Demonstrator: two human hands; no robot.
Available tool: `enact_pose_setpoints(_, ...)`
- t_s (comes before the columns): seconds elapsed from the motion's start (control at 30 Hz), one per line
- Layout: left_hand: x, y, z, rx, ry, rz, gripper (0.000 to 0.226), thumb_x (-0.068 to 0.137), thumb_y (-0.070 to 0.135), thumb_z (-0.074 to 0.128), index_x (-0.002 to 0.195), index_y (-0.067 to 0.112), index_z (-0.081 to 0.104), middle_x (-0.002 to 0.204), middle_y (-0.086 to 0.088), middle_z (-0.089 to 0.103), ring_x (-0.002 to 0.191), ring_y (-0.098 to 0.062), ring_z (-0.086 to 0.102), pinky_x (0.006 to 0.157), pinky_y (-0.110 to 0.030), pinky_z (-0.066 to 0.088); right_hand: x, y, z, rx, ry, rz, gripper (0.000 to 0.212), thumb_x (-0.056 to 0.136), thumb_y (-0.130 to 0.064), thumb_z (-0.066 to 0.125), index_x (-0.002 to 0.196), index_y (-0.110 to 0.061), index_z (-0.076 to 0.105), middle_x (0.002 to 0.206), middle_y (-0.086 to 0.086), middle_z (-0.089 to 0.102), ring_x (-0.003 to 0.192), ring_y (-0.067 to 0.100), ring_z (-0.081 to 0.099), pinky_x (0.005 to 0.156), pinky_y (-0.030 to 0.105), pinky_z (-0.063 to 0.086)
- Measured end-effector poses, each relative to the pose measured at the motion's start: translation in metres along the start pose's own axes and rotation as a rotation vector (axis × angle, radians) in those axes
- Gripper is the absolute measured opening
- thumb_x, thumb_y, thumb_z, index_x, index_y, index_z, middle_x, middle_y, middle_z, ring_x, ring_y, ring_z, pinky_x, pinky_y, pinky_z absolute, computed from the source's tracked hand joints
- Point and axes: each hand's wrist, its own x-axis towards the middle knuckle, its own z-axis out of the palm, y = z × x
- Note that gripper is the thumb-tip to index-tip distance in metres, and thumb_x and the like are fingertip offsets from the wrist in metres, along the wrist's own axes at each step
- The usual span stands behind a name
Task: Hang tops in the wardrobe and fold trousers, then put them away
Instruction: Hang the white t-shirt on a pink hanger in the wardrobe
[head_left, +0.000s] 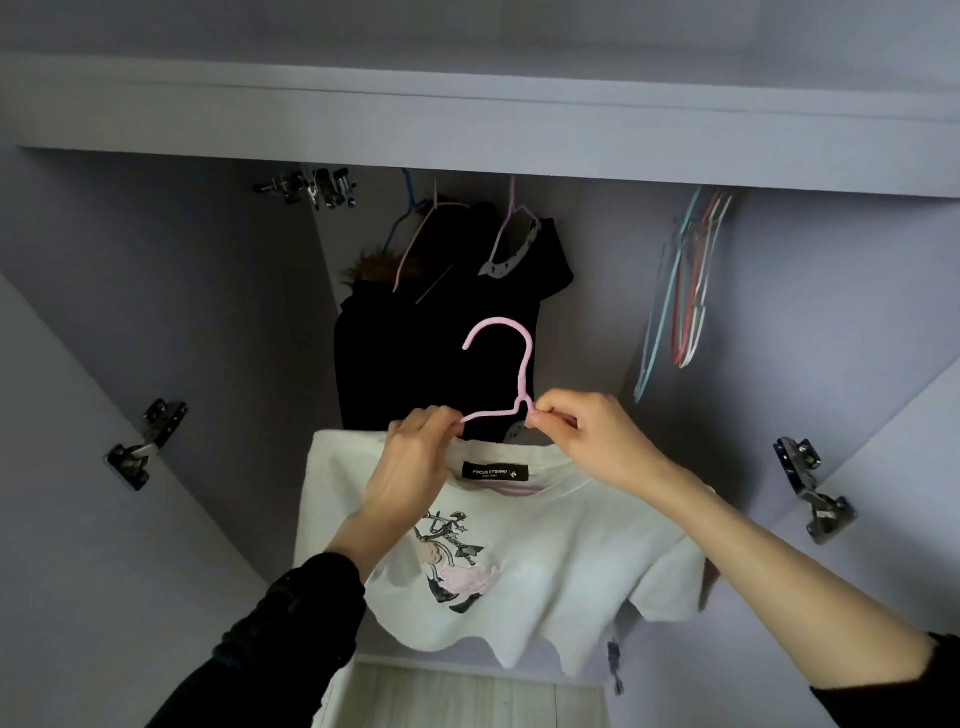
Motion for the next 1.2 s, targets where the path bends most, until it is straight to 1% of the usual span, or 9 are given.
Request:
enact_pose_setpoints(0.17,0.008,-0.008,0.002,0.186,-0.099,0.029,0.033,0.099,0.026,0.045,0.129,0.016,0.055,0.125,0.0,0.057,0.119,-0.023,0.047,0.096,-0.036,0.03,-0.001,0.014,-0.008,0.082,-0.158,0.343,0.028,0.091,-0.014,0.057,0.064,-0.02,0.061,0.052,-0.007,0.057,0.042,0.007,0.055,0.046,0.017,0.041)
enact_pose_setpoints(0.43,-0.008,-0.034,0.017,0.436,-0.391,-0.011,0.051,0.102,0.029,0.03,0.15,0.026,0.015,0.158,0.004,0.013,0.145,-0.017,0.008,0.114,-0.036,0.017,-0.024,0.03,-0.016,0.156,-0.467,0.618,0.02,0.089,-0.009,0.056,0.072,-0.008,0.066,0.051,0.004,0.049,0.047,0.016,0.064,0.045,0.018,0.047)
enact_pose_setpoints(0.57,0.021,-0.034,0.008,0.488,-0.332,-0.096,0.062,0.099,0.023,0.038,0.151,0.027,0.005,0.159,-0.001,-0.003,0.146,-0.025,-0.002,0.114,-0.043,0.017,-0.02,0.032,-0.023,0.073,-0.291,0.708,0.023,0.084,-0.005,0.056,0.062,-0.007,0.056,0.049,0.005,0.046,0.042,0.018,0.055,0.043,0.019,0.039)
enact_pose_setpoints(0.73,0.07,-0.009,0.007,0.437,-0.288,-0.111,0.07,0.096,0.021,0.044,0.151,0.028,0.001,0.158,-0.012,-0.006,0.144,-0.033,0.003,0.111,-0.047,0.024,-0.019,0.037,-0.032,0.127,-0.119,0.801,0.011,0.087,-0.002,0.052,0.076,-0.002,0.054,0.059,0.009,0.048,0.031,0.011,0.05,0.037,0.018,0.033)
enact_pose_setpoints(0.83,0.081,0.003,0.009,0.389,-0.319,-0.141,0.068,0.098,0.021,0.043,0.151,0.026,0.001,0.157,-0.011,-0.003,0.143,-0.034,0.009,0.107,-0.048,0.031,-0.016,0.036,-0.033,0.269,-0.084,0.835,0.012,0.089,0.0,0.052,0.077,-0.003,0.051,0.065,0.009,0.046,0.032,0.012,0.053,0.035,0.018,0.035)
enact_pose_setpoints(0.93,0.086,0.01,0.009,0.329,-0.334,-0.199,0.064,0.1,0.02,0.039,0.151,0.019,0.001,0.155,-0.015,0.007,0.137,-0.036,0.024,0.102,-0.046,0.039,-0.009,0.027,-0.032,0.503,-0.057,0.887,0.009,0.09,0.001,0.049,0.099,0.001,0.05,0.067,0.008,0.046,0.037,0.015,0.059,0.04,0.02,0.048)
enact_pose_setpoints(1.03,0.093,0.012,0.005,0.282,-0.341,-0.254,0.061,0.102,0.021,0.037,0.151,0.013,0.003,0.143,-0.02,0.032,0.118,-0.037,0.048,0.092,-0.045,0.046,0.0,0.013,-0.032,0.74,-0.033,0.886,0.007,0.091,0.006,0.044,0.093,0.003,0.05,0.065,0.009,0.047,0.046,0.022,0.064,0.047,0.027,0.055)
enact_pose_setpoints(1.13,0.11,0.008,-0.004,0.261,-0.307,-0.309,0.05,0.102,0.025,0.036,0.146,0.005,0.025,0.12,-0.02,0.056,0.101,-0.036,0.059,0.08,-0.043,0.05,0.016,0.006,-0.03,0.887,0.027,0.878,0.016,0.092,0.009,0.038,0.083,0.002,0.05,0.068,0.01,0.049,0.058,0.026,0.064,0.045,0.028,0.055)
enact_pose_setpoints(1.2,0.124,0.008,-0.007,0.282,-0.332,-0.352,0.038,0.103,0.027,0.035,0.128,0.002,0.047,0.109,-0.019,0.062,0.096,-0.035,0.061,0.077,-0.042,0.05,0.03,0.006,-0.029,0.952,0.083,0.871,0.019,0.091,0.011,0.035,0.082,0.002,0.05,0.073,0.012,0.051,0.064,0.027,0.062,0.046,0.029,0.056)
